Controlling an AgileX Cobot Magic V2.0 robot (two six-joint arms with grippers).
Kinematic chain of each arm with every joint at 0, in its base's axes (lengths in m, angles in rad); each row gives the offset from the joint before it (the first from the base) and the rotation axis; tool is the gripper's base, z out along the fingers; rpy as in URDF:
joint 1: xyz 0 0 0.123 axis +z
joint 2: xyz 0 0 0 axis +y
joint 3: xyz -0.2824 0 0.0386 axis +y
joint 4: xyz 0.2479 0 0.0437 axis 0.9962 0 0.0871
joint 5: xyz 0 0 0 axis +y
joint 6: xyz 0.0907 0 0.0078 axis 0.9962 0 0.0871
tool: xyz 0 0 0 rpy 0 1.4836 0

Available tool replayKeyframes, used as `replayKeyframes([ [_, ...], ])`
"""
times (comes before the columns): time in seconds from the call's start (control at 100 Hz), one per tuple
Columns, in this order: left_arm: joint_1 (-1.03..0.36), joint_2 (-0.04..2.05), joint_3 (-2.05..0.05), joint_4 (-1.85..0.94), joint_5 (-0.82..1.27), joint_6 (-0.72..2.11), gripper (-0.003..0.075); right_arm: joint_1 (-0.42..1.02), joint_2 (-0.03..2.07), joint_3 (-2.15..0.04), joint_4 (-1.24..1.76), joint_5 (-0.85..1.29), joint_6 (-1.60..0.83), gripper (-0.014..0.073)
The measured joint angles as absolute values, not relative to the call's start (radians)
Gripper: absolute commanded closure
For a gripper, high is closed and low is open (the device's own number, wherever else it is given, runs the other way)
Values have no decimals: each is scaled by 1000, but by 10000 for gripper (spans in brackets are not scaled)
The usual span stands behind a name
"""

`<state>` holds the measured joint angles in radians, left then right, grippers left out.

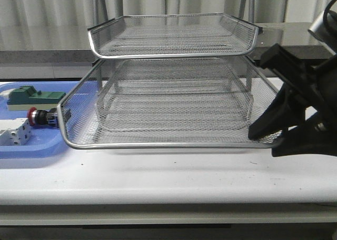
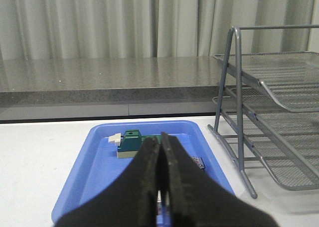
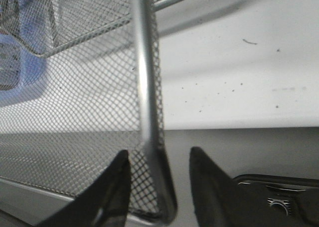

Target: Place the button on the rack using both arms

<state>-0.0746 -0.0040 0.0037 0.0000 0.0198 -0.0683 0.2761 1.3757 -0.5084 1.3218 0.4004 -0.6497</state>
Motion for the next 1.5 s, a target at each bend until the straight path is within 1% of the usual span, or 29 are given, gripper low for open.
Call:
replayKeyframes([
  [0.06,-75,-4,4,0,20,-68,741,276,1372,-504,1310,409,-665,120],
  [0.15,-75,-4,4,0,20,-68,741,276,1349,-496,1284,425,-698,118],
  [0.28,-75,-4,4,0,20,-68,741,281,1275,-485,1226,508,-741,118],
  [0.46,-75,-4,4,0,20,-68,741,286,1149,-481,1119,552,-705,118],
  [0.59,-75,-4,4,0,20,-68,741,286,1068,-481,956,597,-565,118],
  [0.75,-75,-4,4,0,20,-68,741,286,975,-500,629,694,-302,118],
  [0.92,-75,-4,4,0,20,-68,741,286,866,-590,212,843,-18,118],
  [1.09,-75,-4,4,0,20,-68,741,286,732,-685,-58,930,171,122],
  [1.28,-75,-4,4,0,20,-68,741,286,592,-724,-146,962,242,186],
  [1.4,-75,-4,4,0,20,-68,741,286,523,-724,-151,979,250,270],
  [1.5,-75,-4,4,0,20,-68,741,286,478,-724,-152,982,252,365],
])
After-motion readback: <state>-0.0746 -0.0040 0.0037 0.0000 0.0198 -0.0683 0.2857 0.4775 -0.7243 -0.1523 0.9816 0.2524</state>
